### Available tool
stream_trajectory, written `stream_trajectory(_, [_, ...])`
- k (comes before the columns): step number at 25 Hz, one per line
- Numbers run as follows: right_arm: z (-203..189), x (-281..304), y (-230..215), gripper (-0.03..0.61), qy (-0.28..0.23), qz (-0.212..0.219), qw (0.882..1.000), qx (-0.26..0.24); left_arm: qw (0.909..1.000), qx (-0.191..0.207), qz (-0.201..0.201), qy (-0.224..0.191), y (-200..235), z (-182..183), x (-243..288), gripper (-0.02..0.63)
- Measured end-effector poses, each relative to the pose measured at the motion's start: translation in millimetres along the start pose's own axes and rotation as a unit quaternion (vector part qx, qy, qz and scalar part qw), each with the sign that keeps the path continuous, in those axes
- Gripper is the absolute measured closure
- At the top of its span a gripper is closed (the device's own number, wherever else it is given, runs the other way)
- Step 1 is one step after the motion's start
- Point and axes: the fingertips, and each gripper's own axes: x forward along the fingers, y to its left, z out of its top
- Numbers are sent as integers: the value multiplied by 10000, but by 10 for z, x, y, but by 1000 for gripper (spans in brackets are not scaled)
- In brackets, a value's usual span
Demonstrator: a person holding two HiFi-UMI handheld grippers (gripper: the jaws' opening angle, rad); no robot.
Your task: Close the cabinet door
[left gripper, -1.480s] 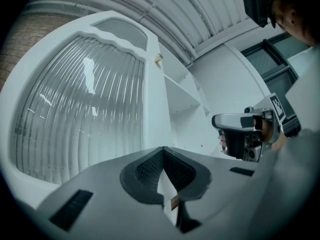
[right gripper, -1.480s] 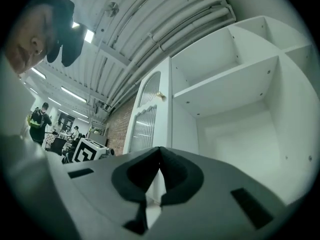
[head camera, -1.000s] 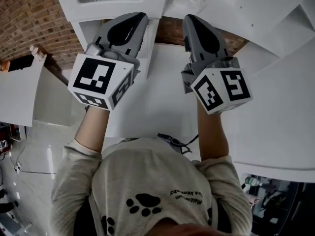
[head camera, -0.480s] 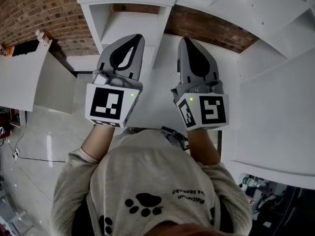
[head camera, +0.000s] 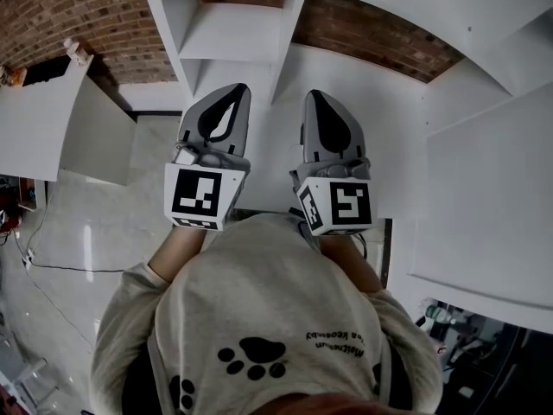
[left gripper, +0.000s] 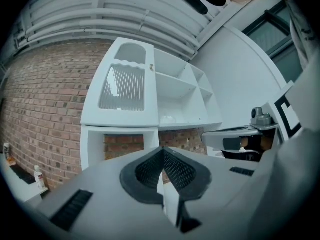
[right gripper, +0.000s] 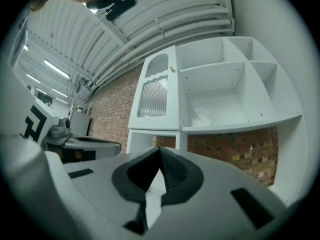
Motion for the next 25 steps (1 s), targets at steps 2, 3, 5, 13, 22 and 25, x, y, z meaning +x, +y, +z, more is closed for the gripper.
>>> stream_trajectory(2, [-57, -29, 57, 569, 35, 20, 10000, 8, 10000, 11, 8, 33, -23, -62, -42, 604])
stream_trajectory(3, [-76, -42, 83, 569, 33, 27, 10000, 19, 10000, 20, 0, 50, -38, -91, -62, 604])
stream_trajectory(5, [-107, -58, 114, 569, 19, 39, 10000, 37, 10000, 8, -18, 86, -57, -149, -97, 604])
stream_trajectory(13, [-260, -52, 178, 569, 137, 193, 9994, 266, 9999, 8, -23, 124, -78, -202, -100, 604])
stream_trajectory(22, [-362, -80, 135, 569, 211, 313, 9988, 314, 9998, -59, -56, 192, -151, -293, -81, 604])
stream_trajectory(25, [-378, -93, 95, 569, 213, 341, 9987, 316, 9998, -58, -76, 158, -211, -287, -52, 604])
